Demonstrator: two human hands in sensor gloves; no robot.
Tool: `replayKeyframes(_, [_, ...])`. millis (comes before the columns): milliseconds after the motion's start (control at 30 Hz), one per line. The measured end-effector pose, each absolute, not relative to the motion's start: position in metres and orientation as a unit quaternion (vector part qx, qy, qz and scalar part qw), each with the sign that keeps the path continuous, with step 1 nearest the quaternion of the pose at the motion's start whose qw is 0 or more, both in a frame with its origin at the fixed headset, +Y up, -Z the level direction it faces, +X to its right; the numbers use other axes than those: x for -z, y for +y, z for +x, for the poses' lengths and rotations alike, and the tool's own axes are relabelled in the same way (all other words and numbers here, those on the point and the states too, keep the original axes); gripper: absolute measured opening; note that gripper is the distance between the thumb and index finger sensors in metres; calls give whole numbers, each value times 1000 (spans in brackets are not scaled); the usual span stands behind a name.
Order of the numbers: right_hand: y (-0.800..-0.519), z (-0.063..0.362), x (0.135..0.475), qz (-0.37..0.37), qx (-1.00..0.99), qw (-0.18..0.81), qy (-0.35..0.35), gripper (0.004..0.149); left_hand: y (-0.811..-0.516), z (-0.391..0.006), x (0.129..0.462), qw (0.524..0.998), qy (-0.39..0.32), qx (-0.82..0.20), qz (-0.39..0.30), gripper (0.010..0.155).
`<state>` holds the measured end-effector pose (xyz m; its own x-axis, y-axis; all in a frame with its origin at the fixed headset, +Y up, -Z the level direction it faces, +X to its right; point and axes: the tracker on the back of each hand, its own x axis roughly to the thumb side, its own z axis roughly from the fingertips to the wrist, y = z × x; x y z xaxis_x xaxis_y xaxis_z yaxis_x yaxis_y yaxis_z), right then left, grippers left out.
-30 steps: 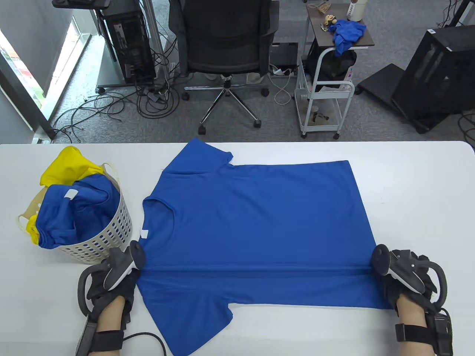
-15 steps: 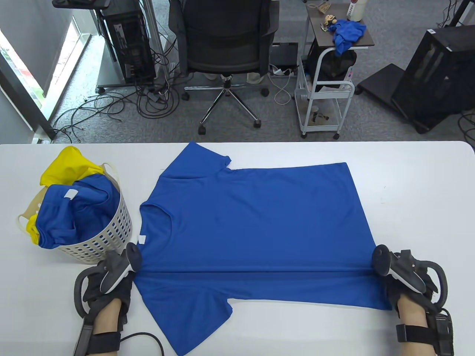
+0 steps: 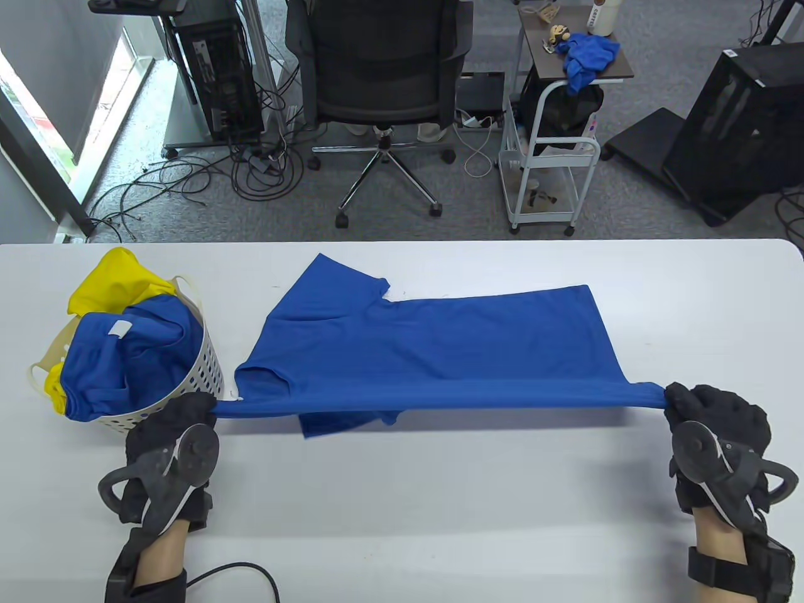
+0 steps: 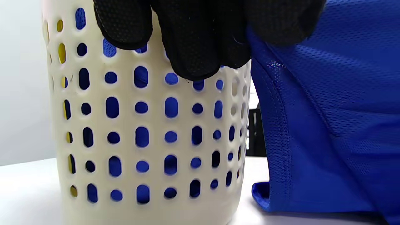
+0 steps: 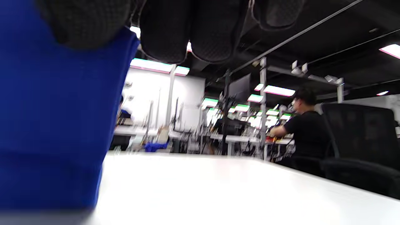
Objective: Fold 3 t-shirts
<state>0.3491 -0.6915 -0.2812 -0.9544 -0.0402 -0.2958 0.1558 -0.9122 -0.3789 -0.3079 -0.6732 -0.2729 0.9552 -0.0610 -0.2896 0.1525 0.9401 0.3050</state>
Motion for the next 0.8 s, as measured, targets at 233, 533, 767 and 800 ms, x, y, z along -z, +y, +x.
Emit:
replayKeyframes(233, [-738, 351, 302, 97, 980, 56, -162, 40, -715, -314, 294, 977, 138, 95, -132, 41])
replayKeyframes(533, [-742, 347, 305, 90, 986, 45, -134, 75, -721, -320, 295, 980, 142, 54, -131, 57])
replayKeyframes(767, [-753, 339, 307, 81, 980, 69, -167, 84, -740, -312, 306, 960, 153, 150, -180, 70])
replayKeyframes(800, [-753, 339, 307, 80, 980, 67, -167, 84, -741, -312, 306, 963, 152, 133, -179, 70])
